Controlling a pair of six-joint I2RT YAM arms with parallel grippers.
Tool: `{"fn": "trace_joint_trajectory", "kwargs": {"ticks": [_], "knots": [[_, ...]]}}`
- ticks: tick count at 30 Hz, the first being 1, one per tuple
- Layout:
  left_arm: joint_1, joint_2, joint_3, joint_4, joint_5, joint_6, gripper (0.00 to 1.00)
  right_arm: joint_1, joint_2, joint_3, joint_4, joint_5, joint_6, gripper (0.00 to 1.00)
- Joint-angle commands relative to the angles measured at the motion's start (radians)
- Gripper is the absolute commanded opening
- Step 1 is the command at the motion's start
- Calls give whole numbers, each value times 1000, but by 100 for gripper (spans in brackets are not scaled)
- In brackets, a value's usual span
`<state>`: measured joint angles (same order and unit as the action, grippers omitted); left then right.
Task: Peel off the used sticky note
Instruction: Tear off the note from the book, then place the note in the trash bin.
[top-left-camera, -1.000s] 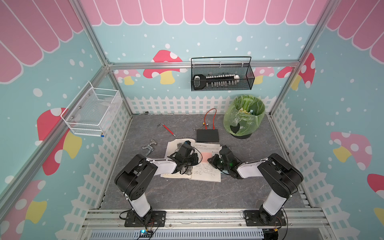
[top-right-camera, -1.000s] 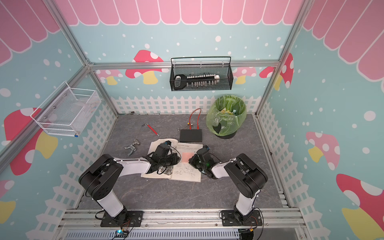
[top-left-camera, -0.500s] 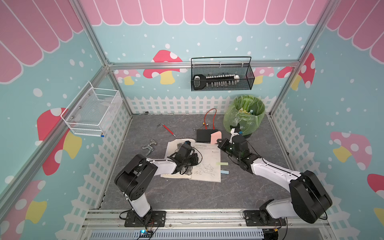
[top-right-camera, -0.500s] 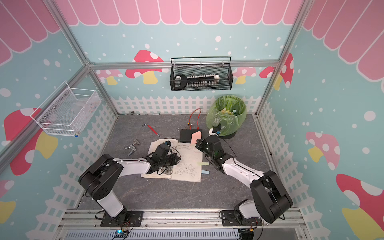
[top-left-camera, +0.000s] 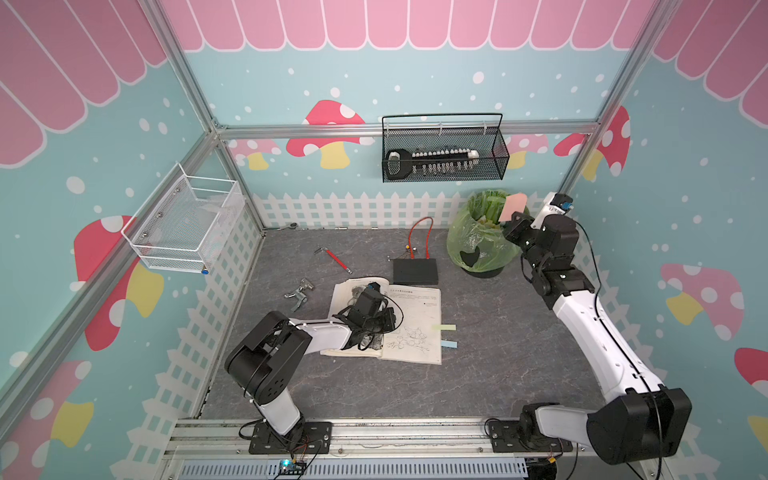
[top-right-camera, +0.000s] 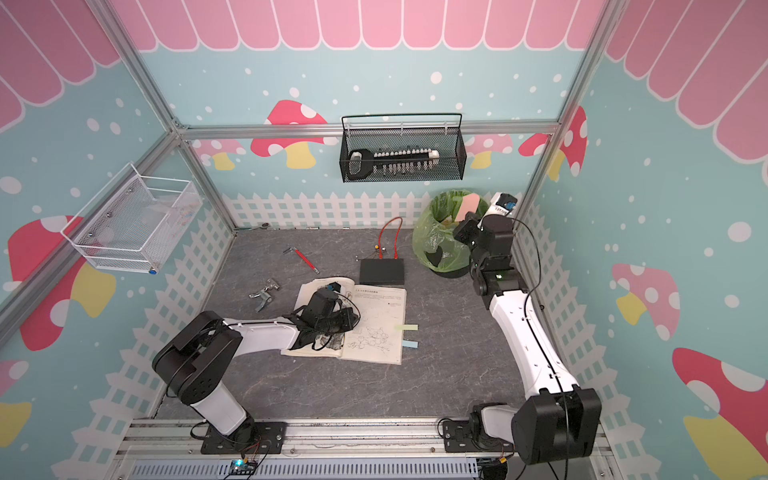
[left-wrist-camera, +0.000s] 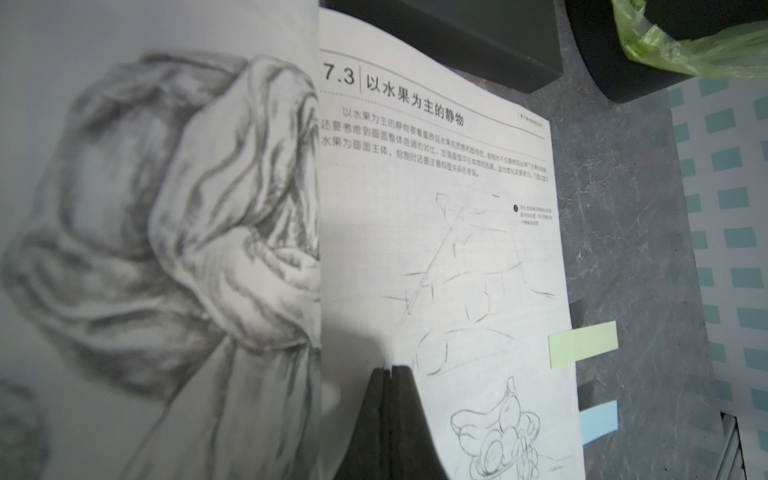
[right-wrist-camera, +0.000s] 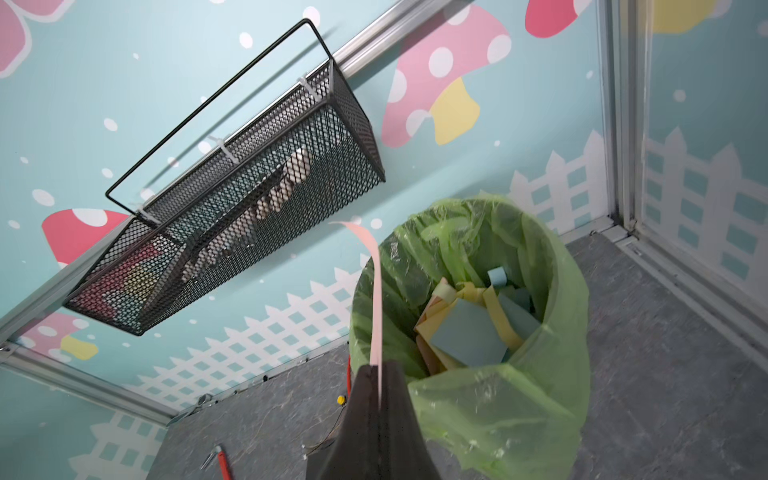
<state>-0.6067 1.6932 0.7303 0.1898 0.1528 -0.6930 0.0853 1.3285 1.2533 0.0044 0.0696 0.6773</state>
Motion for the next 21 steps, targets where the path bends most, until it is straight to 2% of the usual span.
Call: {"fn": "trace_joint_trajectory", "kwargs": {"ticks": [1, 5, 9, 13, 18, 21], "knots": [[-12, -22, -28, -68, -4, -16, 0, -28, 125, 81, -71, -81, -73, 0], [-13, -45, -35, -75, -17, -16, 0, -48, 258, 186, -87, -142, -68, 3], [-13, -64, -38, -82, -29, -14, 0, -56, 338, 270, -92, -171, -88, 38], [-12, -72, -40, -92, -38, -10, 0, -56, 357, 330, -104, -178, -110, 54], [-12, -70, -40, -92, -41, -12, 0, -56, 333, 349, -122, -197, -125, 56], [-12, -69, -40, -92, -41, -14, 0, -54, 273, 307, -118, -238, -125, 57]]}}
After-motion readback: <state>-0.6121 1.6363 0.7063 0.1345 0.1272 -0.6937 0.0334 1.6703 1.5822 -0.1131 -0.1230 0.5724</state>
